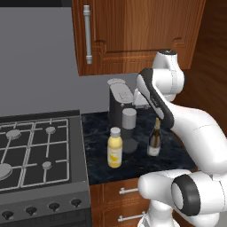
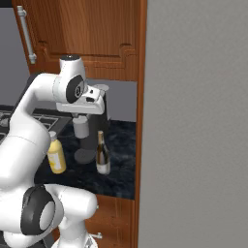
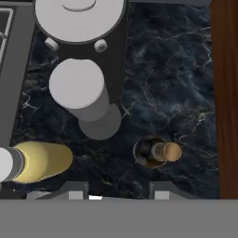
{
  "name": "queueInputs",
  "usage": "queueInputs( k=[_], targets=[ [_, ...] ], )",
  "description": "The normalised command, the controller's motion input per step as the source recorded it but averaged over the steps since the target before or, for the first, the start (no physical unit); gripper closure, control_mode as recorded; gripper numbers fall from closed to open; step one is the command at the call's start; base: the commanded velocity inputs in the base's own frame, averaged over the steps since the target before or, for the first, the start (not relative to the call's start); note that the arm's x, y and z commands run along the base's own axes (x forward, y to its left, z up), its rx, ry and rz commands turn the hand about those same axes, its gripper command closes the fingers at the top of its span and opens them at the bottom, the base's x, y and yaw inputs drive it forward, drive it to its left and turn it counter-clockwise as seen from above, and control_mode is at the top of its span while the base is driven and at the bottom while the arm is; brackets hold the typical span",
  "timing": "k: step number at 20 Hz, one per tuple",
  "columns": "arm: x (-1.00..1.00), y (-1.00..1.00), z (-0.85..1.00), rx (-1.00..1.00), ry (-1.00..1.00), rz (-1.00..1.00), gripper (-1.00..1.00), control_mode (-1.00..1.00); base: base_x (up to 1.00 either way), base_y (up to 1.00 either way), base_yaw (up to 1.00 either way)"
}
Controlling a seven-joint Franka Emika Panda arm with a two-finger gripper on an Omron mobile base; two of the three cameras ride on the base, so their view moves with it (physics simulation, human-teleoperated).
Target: There is a wine glass and glass cup on the dining counter. Place the wine bottle next to the wine glass and the juice bottle next to the glass cup.
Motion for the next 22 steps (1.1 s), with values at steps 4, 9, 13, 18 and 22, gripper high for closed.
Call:
queueInputs(
  k=[4, 9, 13, 18, 22],
  targets=[
    [-0.08, 0.18, -0.02, -0.04, 0.00, 0.00, -1.00, -1.00, 0.00, 0.00, 0.00],
    [-0.03, 0.59, -0.01, -0.12, 0.03, 0.00, -1.00, -1.00, 0.00, 0.00, 0.00],
    [-0.05, 0.64, -0.05, -0.06, 0.03, 0.00, -1.00, -1.00, 0.00, 0.00, 0.00],
    [-0.08, 0.47, -0.06, 0.01, 0.09, 0.00, -1.00, -1.00, 0.00, 0.00, 0.00],
    [-0.10, 0.33, -0.12, 0.07, 0.11, 0.00, -1.00, -1.00, 0.00, 0.00, 0.00]
  ],
)
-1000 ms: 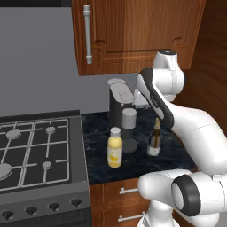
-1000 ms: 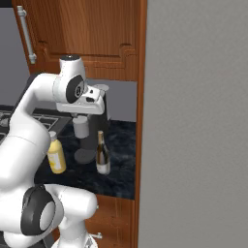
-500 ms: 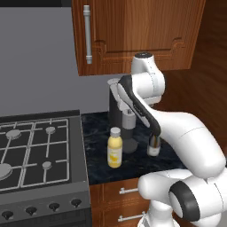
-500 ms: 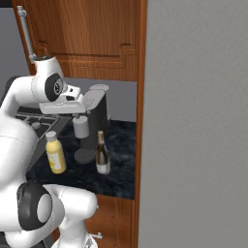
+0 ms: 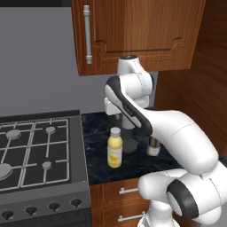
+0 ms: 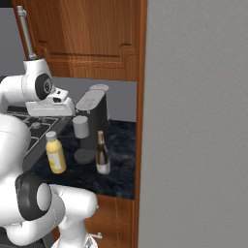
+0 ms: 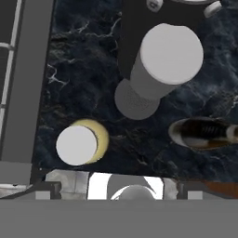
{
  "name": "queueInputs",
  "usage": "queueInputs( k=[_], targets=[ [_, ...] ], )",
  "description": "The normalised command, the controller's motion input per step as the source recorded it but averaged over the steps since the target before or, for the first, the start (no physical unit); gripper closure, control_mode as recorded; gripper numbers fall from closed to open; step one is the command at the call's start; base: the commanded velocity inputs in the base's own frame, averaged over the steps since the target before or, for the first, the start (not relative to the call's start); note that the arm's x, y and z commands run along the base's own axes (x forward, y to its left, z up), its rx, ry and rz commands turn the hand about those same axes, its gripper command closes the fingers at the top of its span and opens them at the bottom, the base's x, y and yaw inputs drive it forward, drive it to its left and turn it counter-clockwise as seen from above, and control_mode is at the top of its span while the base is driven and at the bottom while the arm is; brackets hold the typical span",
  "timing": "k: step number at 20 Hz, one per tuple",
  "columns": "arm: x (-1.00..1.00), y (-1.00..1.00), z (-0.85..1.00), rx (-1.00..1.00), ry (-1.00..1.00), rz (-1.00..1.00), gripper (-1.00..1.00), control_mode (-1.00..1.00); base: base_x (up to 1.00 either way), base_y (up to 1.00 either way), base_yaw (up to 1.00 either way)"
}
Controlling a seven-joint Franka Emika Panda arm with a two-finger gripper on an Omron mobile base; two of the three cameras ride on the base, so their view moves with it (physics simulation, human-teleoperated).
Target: There is a wine glass and glass cup on the dining counter. Place the wine bottle next to the wine glass and the juice bottle next to the glass cup.
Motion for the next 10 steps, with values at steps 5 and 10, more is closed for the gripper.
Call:
queueInputs(
  k=[5, 10],
  targets=[
    [-0.03, 0.24, -0.26, 0.08, 0.00, 0.00, -1.00, -1.00, 0.00, 0.00, 0.00],
    [0.05, 0.13, -0.34, 0.01, 0.00, 0.00, -1.00, -1.00, 0.00, 0.00, 0.00]
  ],
)
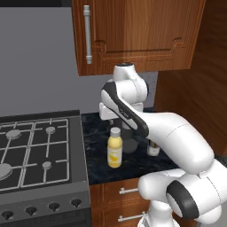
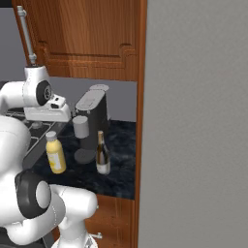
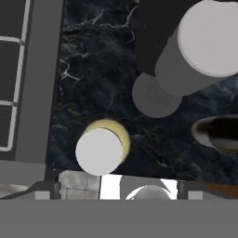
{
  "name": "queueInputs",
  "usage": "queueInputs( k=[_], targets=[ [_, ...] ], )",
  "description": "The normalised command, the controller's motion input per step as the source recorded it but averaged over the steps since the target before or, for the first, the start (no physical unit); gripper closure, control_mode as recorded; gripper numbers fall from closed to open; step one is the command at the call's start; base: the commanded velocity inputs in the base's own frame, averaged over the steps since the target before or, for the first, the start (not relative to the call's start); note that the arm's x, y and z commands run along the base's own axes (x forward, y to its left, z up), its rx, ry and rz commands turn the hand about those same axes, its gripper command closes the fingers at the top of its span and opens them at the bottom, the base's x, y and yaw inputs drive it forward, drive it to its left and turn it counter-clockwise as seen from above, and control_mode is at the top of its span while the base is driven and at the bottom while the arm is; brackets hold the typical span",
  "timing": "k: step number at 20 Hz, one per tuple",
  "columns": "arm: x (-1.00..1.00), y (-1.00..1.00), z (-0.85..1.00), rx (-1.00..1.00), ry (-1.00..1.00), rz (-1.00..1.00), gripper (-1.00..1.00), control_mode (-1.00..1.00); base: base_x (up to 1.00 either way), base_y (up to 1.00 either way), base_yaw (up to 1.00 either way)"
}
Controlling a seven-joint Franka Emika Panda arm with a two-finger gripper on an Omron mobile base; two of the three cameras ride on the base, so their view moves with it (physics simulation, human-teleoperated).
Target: There is a wine glass and glass cup on the dining counter. Place the wine bottle next to the wine glass and the juice bottle next to the glass cup.
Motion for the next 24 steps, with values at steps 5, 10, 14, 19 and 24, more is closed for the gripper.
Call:
queueInputs(
  k=[5, 10, 14, 19, 24],
  targets=[
    [0.18, 0.07, -0.28, 0.02, 0.00, 0.00, -1.00, -1.00, 0.00, 0.00, 0.00],
    [0.16, 0.06, -0.20, 0.10, 0.05, 0.00, -1.00, -1.00, 0.00, 0.00, 0.00],
    [0.05, 0.11, -0.16, 0.08, 0.12, -0.01, -1.00, -1.00, 0.00, 0.00, 0.00],
    [0.00, 0.12, -0.11, 0.00, 0.15, -0.03, -1.00, -1.00, 0.00, 0.00, 0.00],
    [0.00, 0.07, -0.08, -0.08, 0.11, -0.02, -1.00, -1.00, 0.00, 0.00, 0.00]
  ],
)
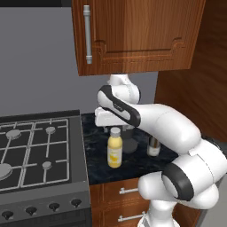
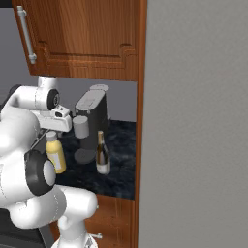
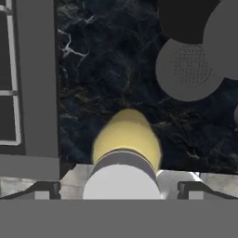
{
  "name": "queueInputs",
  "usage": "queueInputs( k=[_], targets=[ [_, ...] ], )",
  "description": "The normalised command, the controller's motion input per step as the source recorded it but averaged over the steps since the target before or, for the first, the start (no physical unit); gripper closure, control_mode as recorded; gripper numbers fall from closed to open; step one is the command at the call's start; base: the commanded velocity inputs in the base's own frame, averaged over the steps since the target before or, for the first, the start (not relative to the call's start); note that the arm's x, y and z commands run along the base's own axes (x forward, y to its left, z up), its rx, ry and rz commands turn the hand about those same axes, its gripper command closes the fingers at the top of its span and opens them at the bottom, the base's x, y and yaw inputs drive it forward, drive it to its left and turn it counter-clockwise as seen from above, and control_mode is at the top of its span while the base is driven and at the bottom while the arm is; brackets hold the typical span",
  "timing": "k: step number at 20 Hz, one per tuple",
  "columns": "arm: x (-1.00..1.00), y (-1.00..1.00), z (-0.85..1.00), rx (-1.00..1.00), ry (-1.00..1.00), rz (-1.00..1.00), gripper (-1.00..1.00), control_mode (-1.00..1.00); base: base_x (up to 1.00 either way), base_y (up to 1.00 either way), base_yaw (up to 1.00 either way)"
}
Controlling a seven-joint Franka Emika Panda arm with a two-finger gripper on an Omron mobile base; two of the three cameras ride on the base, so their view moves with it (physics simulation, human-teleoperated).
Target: There is a wine glass and glass cup on the dining counter. Place the wine bottle next to the wine glass and the juice bottle next to the glass cup.
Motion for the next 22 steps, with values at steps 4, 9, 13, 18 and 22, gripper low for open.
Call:
queueInputs(
  k=[4, 9, 13, 18, 22],
  targets=[
    [0.01, 0.01, -0.14, -0.15, 0.07, 0.00, -1.00, -1.00, 0.00, 0.00, 0.00],
    [0.01, 0.00, -0.17, -0.16, 0.08, -0.01, -1.00, -1.00, 0.00, 0.00, 0.00],
    [0.00, 0.00, -0.18, -0.12, 0.08, -0.04, 1.00, -1.00, 0.00, 0.00, 0.00],
    [0.01, 0.00, -0.14, -0.05, 0.04, -0.06, 1.00, -1.00, 0.00, 0.00, 0.00],
    [-0.01, 0.00, 0.04, 0.00, 0.02, -0.09, 1.00, -1.00, 0.00, 0.00, 0.00]
  ],
)
